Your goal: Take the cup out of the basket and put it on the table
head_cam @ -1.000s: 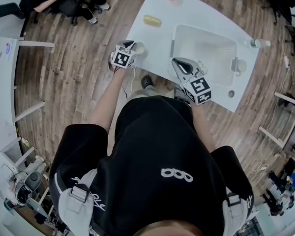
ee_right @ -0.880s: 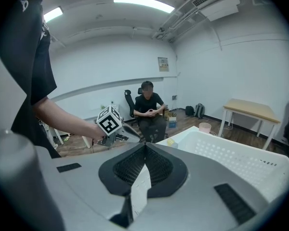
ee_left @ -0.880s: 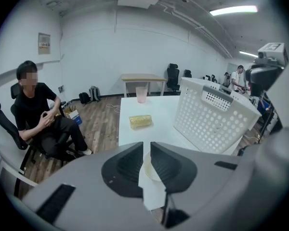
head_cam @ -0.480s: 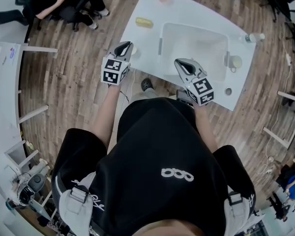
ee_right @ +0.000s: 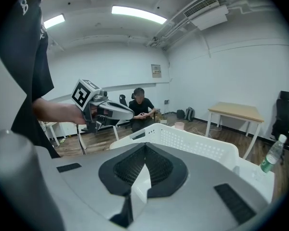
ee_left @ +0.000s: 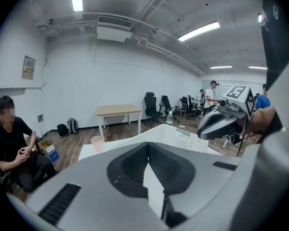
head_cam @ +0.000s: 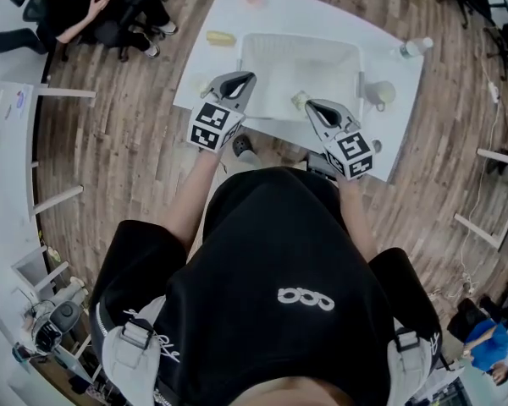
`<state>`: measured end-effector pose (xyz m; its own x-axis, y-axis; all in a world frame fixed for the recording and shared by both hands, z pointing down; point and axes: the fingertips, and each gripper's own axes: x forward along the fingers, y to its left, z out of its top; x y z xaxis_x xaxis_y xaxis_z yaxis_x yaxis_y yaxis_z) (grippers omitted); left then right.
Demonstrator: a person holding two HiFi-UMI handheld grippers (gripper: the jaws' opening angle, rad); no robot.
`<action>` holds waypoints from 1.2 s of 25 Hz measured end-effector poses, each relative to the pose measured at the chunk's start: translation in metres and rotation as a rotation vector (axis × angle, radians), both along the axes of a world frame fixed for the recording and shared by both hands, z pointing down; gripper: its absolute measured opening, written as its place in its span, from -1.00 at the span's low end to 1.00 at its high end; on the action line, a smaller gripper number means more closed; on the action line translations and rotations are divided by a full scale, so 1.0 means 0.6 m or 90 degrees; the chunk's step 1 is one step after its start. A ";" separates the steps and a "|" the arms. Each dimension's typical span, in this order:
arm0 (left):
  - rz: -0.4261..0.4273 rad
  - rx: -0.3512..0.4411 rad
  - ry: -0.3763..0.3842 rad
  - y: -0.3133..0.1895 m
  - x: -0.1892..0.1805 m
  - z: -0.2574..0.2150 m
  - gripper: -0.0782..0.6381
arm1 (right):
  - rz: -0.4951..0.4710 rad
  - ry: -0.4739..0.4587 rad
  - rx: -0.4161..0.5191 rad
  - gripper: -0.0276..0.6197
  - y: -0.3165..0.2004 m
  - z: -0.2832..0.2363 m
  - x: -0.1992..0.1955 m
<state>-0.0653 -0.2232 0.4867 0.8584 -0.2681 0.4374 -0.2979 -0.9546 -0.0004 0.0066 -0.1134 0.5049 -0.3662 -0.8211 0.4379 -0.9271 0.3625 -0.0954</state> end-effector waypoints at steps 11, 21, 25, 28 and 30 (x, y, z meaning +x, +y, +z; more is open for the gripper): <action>0.049 -0.036 0.023 0.118 0.117 -0.001 -0.76 | 0.052 -0.020 -0.001 -0.84 0.098 0.005 0.127; 0.054 -0.038 0.011 0.140 0.130 0.005 -0.76 | 0.054 -0.021 0.001 -0.84 0.117 0.008 0.149; 0.056 -0.034 0.007 0.138 0.121 0.000 -0.76 | 0.049 -0.020 -0.001 -0.84 0.117 0.003 0.138; 0.058 -0.031 0.004 0.137 0.120 0.002 -0.76 | 0.049 -0.019 -0.002 -0.84 0.117 0.004 0.136; 0.059 -0.030 0.002 0.136 0.120 0.002 -0.76 | 0.049 -0.020 -0.002 -0.84 0.117 0.005 0.135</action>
<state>0.0065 -0.1414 0.4878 0.8801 -0.1673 0.4444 -0.2088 -0.9769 0.0457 0.0877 -0.0432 0.5081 -0.3150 -0.8459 0.4304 -0.9489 0.2895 -0.1256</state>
